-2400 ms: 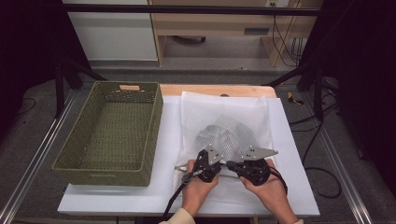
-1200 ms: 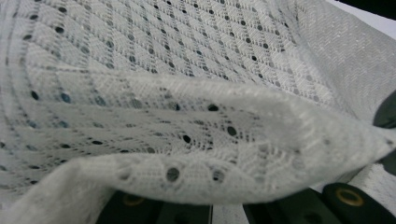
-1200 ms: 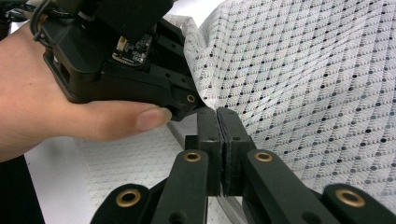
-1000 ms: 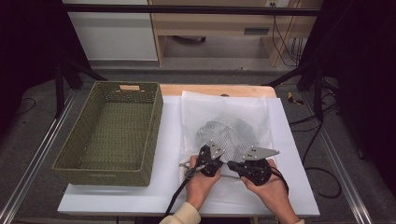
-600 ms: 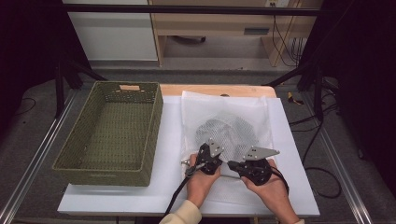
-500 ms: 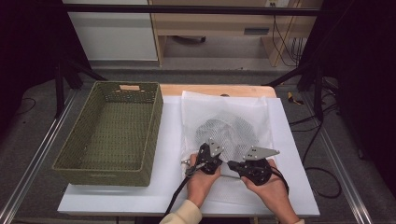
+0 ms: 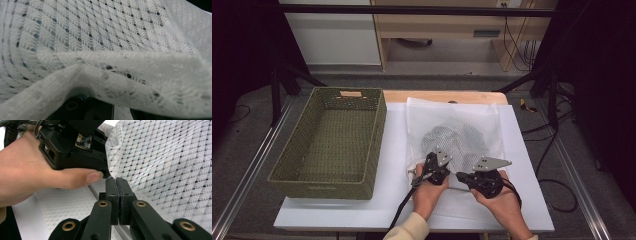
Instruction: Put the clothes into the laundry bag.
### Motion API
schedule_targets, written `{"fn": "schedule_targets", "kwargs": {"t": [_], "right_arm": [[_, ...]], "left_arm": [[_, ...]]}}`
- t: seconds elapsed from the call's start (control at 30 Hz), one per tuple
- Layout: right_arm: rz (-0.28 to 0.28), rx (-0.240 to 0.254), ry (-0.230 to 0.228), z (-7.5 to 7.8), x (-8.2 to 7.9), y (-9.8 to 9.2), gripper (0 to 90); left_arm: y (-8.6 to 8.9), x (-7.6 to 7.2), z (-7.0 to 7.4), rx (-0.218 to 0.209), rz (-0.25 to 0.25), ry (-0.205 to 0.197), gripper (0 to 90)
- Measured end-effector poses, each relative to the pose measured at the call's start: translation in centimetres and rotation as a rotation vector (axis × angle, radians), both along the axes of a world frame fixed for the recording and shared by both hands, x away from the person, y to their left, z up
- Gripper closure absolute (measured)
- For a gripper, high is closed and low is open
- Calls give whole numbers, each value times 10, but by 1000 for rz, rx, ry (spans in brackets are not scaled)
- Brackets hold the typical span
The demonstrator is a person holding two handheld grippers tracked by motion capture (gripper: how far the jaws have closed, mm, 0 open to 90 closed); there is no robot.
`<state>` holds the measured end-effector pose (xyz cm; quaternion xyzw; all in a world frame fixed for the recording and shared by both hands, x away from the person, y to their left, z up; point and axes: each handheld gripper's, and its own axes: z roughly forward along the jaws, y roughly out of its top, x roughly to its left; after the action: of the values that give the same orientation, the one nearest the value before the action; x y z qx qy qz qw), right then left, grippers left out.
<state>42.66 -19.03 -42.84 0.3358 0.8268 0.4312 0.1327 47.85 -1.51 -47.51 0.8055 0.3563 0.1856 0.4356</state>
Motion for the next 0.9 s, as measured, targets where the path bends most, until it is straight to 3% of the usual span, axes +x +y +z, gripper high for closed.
{"fn": "schedule_targets", "kwargs": {"t": [0.43,0.7,0.9], "right_arm": [[-2,-1,-1,0,0,-1,891],[-3,2,-3,0,0,-1,891],[-1,10,-7,2,-2,0,891]], "left_arm": [[2,-3,0,-13,-5,-3,900],[16,-24,8,-38,-20,-11,900],[31,-39,20,-41,-33,-52,900]]}}
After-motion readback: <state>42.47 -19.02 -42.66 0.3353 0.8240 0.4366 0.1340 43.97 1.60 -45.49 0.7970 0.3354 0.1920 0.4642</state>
